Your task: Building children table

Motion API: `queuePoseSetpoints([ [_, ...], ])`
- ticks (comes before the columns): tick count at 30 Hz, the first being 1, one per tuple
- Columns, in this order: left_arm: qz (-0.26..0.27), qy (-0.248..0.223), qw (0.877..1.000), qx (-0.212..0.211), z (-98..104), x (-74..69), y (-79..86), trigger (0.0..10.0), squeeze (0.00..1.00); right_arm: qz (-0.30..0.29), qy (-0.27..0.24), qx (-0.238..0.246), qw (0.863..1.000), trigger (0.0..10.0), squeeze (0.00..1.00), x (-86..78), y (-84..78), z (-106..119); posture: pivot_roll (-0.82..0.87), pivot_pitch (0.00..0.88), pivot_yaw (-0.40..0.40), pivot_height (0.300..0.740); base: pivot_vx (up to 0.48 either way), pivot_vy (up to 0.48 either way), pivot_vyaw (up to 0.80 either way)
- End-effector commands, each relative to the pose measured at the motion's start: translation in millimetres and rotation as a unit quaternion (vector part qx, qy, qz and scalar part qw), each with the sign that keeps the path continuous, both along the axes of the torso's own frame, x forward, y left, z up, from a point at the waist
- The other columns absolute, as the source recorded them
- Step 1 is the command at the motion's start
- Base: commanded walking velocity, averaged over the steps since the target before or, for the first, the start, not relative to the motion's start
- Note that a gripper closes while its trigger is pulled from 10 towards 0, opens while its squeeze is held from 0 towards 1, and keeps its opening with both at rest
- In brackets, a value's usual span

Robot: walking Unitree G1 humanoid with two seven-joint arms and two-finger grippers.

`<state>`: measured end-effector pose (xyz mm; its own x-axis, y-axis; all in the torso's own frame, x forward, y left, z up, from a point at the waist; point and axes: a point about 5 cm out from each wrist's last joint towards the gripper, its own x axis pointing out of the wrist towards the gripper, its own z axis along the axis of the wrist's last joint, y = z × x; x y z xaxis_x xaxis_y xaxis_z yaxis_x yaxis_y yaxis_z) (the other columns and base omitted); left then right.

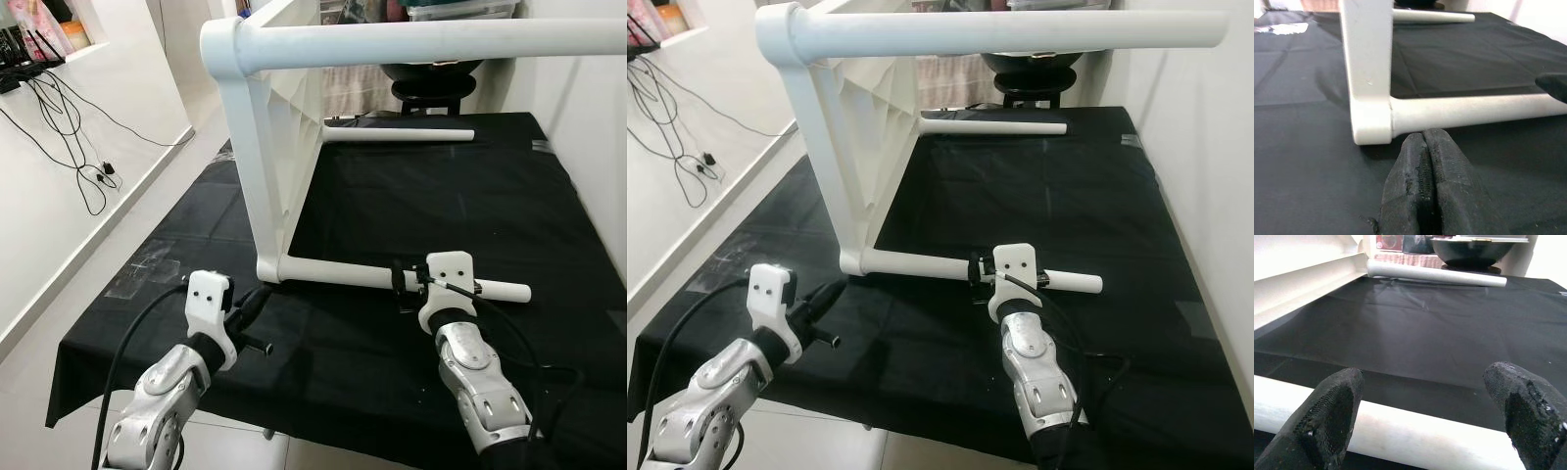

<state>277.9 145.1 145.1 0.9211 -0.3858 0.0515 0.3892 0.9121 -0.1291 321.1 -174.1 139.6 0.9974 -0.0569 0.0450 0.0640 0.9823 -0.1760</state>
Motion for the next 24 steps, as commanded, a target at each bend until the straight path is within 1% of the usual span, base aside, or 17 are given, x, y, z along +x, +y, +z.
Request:
queuePoseSetpoints([
  [1, 0.013, -0.001, 1.000, 0.006, -1.2, -0.8, 4.3, 10.0, 0.00, 0.005, -0.005, 0.001, 1.000, 10.0, 0.00, 1.2, 3.5, 0.1, -0.06, 0.098, 0.093, 0.740, 0.000, 0.000, 0.00],
  [5, 0.005, 0.004, 1.000, 0.015, -3.0, 3.0, 1.7, 10.0, 0.00, 0.006, -0.001, 0.004, 1.000, 10.0, 0.00, 2.0, 3.0, -1.0, -0.06, 0.096, 0.092, 0.740, 0.000, 0.000, 0.00],
  [8, -0.001, 0.000, 1.000, 0.015, -2.5, 2.3, 0.7, 10.0, 0.00, 0.006, 0.003, 0.002, 1.000, 10.0, 0.00, 2.4, 2.7, -2.0, -0.06, 0.093, 0.092, 0.740, 0.000, 0.000, -0.66],
  [11, -0.003, -0.001, 1.000, 0.012, -2.3, 1.1, 0.6, 10.0, 0.00, 0.007, 0.003, 0.002, 1.000, 10.0, 0.00, 2.2, 2.9, -2.3, -0.06, 0.093, 0.096, 0.740, 0.270, 0.000, -0.80],
  [13, -0.003, -0.002, 1.000, 0.012, -2.3, 0.8, 0.5, 10.0, 0.00, 0.007, 0.002, 0.004, 1.000, 10.0, 0.00, 2.1, 3.1, -2.2, -0.06, 0.092, 0.095, 0.740, 0.000, 0.000, -0.76],
  [15, -0.006, -0.003, 1.000, 0.012, -2.1, 0.7, 0.2, 10.0, 0.00, 0.008, 0.001, 0.004, 1.000, 10.0, 0.00, 2.0, 3.6, -2.2, -0.06, 0.091, 0.096, 0.740, 0.000, 0.000, 0.00],
  [19, -0.007, -0.004, 1.000, 0.012, -2.3, 0.5, 0.2, 10.0, 0.00, 0.010, 0.002, 0.005, 1.000, 10.0, 0.00, 2.0, 4.1, -2.9, -0.06, 0.087, 0.096, 0.740, 0.000, 0.000, -0.54],
  [24, -0.009, -0.004, 1.000, 0.012, -2.9, -0.2, -0.3, 10.0, 0.00, 0.011, 0.001, 0.008, 1.000, 10.0, 0.00, 1.0, 4.4, -3.8, -0.06, 0.082, 0.094, 0.740, 0.049, 0.000, 0.00],
])
